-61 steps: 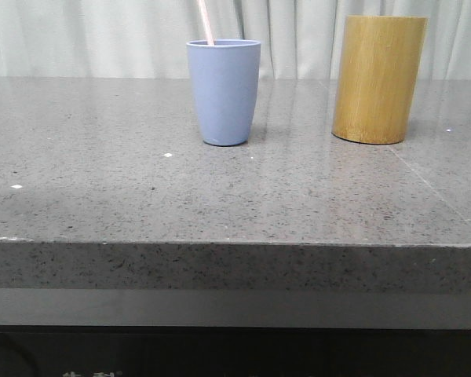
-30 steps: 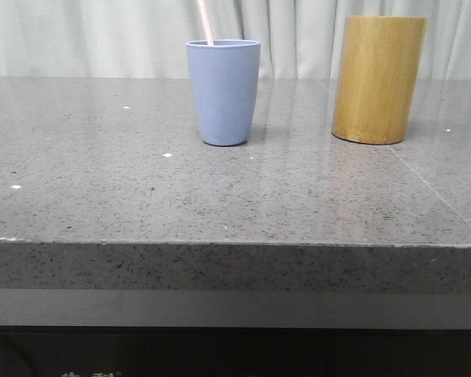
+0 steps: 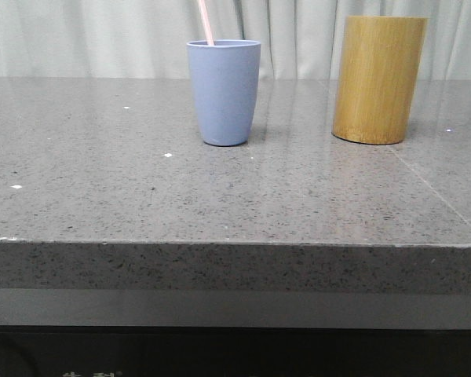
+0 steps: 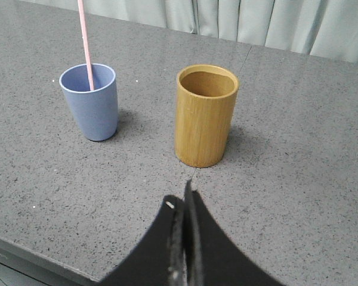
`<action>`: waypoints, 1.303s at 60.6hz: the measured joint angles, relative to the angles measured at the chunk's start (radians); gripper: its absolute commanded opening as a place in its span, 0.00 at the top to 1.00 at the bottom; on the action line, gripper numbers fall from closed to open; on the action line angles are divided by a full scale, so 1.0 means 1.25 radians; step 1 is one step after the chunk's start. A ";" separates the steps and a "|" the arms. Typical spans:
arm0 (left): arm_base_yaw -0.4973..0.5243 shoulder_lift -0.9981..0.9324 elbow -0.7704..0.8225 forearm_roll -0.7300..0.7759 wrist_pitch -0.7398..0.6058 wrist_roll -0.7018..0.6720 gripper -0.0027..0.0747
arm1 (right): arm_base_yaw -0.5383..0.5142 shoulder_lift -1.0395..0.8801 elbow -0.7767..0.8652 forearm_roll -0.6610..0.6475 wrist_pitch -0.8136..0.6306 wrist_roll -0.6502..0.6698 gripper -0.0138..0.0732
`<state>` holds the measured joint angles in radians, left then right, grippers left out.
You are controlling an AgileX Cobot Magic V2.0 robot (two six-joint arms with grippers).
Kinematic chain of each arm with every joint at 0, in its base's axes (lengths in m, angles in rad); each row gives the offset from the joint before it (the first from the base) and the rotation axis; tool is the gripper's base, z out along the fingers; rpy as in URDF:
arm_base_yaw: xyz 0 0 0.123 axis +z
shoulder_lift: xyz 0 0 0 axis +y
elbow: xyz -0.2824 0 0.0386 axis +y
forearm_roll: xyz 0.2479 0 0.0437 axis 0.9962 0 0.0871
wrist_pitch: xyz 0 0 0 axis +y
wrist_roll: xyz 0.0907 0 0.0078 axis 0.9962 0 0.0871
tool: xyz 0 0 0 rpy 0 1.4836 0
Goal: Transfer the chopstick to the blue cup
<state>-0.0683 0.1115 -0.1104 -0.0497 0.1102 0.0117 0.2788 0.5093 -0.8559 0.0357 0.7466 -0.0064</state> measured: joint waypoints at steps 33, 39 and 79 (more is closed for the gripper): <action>0.020 -0.093 0.089 -0.015 -0.080 0.000 0.99 | 0.000 0.000 0.000 0.000 0.001 0.000 0.92; 0.020 -0.093 0.089 -0.015 -0.080 0.000 0.99 | 0.000 0.000 0.000 0.000 0.001 0.000 0.92; 0.020 -0.093 0.089 -0.015 -0.080 0.000 0.99 | 0.000 0.000 0.000 0.000 0.001 0.000 0.92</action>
<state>-0.0434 -0.0042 0.0014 -0.0689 0.0106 0.0117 0.2788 0.5093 -0.8559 0.0357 0.7484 -0.0064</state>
